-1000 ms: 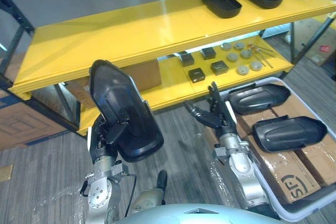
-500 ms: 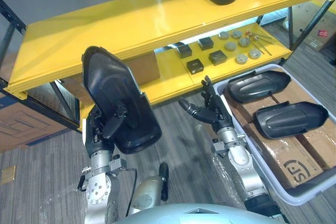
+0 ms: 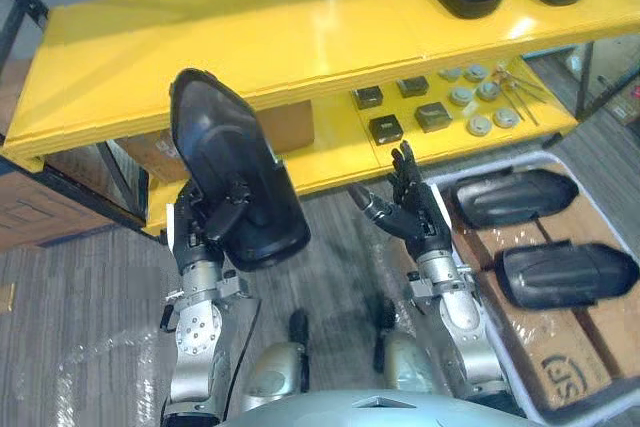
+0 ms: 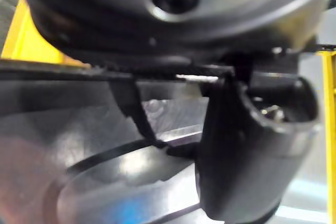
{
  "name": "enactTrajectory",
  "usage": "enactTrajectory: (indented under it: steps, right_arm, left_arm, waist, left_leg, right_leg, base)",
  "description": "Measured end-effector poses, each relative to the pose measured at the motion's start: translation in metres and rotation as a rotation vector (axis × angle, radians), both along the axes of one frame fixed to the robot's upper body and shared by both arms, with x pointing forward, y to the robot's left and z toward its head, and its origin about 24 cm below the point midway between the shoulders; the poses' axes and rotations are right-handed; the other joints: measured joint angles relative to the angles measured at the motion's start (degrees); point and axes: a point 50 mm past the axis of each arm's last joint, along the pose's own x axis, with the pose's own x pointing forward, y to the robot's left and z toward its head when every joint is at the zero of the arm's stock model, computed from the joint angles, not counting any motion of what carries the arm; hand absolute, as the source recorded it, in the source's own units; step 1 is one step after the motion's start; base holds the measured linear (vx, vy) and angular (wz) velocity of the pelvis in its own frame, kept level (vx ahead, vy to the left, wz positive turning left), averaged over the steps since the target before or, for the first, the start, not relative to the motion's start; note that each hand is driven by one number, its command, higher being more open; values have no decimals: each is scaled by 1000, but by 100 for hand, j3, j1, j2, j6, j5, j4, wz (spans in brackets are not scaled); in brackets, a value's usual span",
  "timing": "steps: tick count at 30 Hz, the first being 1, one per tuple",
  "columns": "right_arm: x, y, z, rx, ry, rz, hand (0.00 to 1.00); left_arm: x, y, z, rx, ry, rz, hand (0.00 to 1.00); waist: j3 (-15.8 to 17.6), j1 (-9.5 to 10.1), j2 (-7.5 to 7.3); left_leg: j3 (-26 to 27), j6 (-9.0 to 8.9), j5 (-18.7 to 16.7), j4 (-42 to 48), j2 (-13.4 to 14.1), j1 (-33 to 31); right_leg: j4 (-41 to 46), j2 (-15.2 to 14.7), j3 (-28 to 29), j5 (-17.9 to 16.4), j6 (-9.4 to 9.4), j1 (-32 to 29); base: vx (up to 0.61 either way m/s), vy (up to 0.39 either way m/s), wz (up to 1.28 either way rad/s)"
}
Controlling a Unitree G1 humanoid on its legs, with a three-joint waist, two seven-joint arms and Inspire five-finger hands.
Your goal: Walk over and take three plastic housings, then place them on the shelf
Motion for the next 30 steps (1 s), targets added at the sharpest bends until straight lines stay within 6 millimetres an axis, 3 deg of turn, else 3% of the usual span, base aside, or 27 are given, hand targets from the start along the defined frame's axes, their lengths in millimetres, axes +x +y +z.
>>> enactTrajectory:
  steps: [1,2,4,5,7,9,10,11,13,15,18,19,20,22,24,27,30]
  right_arm:
    - [-2,0,2,-10,-10,10,100]
    - [-3,1,1,-14,-10,17,100]
    - [-5,4,3,-20,-28,54,100]
    - [-2,3,11,-37,-72,73,100]
    - [-1,-3,14,-17,-88,81,100]
    - [0,-5,17,-12,-104,80,100]
    - [3,-5,19,-17,-116,84,100]
    - [4,-5,23,-16,-136,86,100]
    - [9,-5,29,-12,-164,76,100]
    - [11,-3,35,-2,-185,70,100]
    - [4,0,43,11,-220,63,100]
    - [2,2,44,36,-221,50,100]
    - [-1,6,45,73,-221,31,100]
    - [-4,7,47,122,-222,-2,100]
    - [-6,8,45,161,-209,-24,100]
    - [-6,10,46,160,-212,-35,100]
    - [-9,6,41,123,-198,-68,100]
  left_arm:
    - [-3,-1,-3,-7,15,-2,0]
    - [-8,-1,-7,-17,36,-1,0]
    - [-14,2,-11,-18,58,9,0]
    - [-13,2,-8,-20,42,13,0]
    - [-12,2,-8,-22,49,10,0]
    - [-9,2,-6,-19,40,8,0]
    - [-9,3,-6,-16,39,12,0]
    - [-9,2,-6,-15,41,11,0]
    - [-9,2,-3,-10,31,7,0]
    - [-12,2,2,-6,8,2,0]
    - [-19,-2,12,-5,-36,-26,0]
    - [-17,-2,15,9,-56,-45,0]
    - [-15,-3,21,25,-81,-69,0]
    - [-13,-5,30,43,-124,-112,0]
    - [-13,-9,36,59,-152,-164,0]
    - [-14,-9,46,85,-191,-195,0]
    - [-9,-11,53,98,-224,-215,0]
  waist:
    - [2,43,25]
    - [-75,44,12]
    - [-404,49,-15]
    - [-374,83,62]
    - [-408,52,243]
    - [-396,56,275]
    - [-378,87,280]
    - [-391,175,320]
    - [-374,212,309]
    - [-339,281,256]
    - [-457,395,472]
    - [-501,347,307]
    - [-567,281,137]
    - [-571,173,20]
    - [-580,167,5]
    - [-616,141,-53]
    - [-667,-7,-116]
  left_leg:
    - [-82,-345,-157,263,123,23]
    - [-197,-390,-230,249,167,99]
    - [-207,-238,-227,48,315,123]
    - [15,-113,-378,1099,500,-153]
    - [372,-131,-317,1566,726,-278]
    - [402,-168,-89,1895,736,-358]
    - [404,-268,-132,2136,734,-480]
    - [376,-433,-431,2018,633,-482]
    - [324,-505,-592,1351,373,-504]
    - [233,-565,-449,645,355,-527]
    - [-20,-658,553,-16,587,-460]
    - [141,-664,573,148,488,-420]
    - [336,-529,480,114,328,-399]
    - [589,-375,402,86,212,-319]
    - [928,-293,350,-152,204,24]
    - [1201,-266,370,-391,188,203]
    - [1403,-273,467,-589,154,201]
  right_leg:
    - [359,39,-184,0,-1,58]
    - [489,62,-291,-86,-112,140]
    - [226,152,-576,-219,-230,232]
    - [160,240,-752,-201,-417,337]
    - [196,359,-915,-246,-493,554]
    - [-73,383,-825,-263,-521,853]
    - [-223,378,-780,-285,-554,1011]
    - [-388,367,-654,-291,-552,1169]
    - [-603,288,-495,-298,-545,1370]
    - [-674,265,-299,-365,-485,1542]
    - [-351,333,255,-702,-96,1536]
    - [-158,168,443,-804,-18,1428]
    - [-117,-50,462,-763,49,1362]
    - [-110,-242,466,-560,191,1300]
    - [-187,-326,416,-225,242,1266]
    - [-348,-366,374,-50,224,1238]
    - [-657,-411,198,14,249,1187]
  base:
    - [240,-338,93]
    - [220,-269,68]
    - [269,-232,65]
    - [218,-161,45]
    - [252,-168,57]
    - [270,-96,43]
    - [296,-59,7]
    - [220,-22,-15]
    - [184,38,-31]
    - [198,118,-58]
    - [229,298,-100]
    - [240,299,-74]
    - [244,275,-61]
    - [176,202,-42]
    - [126,213,-72]
    - [46,112,-57]
    - [-17,21,-36]
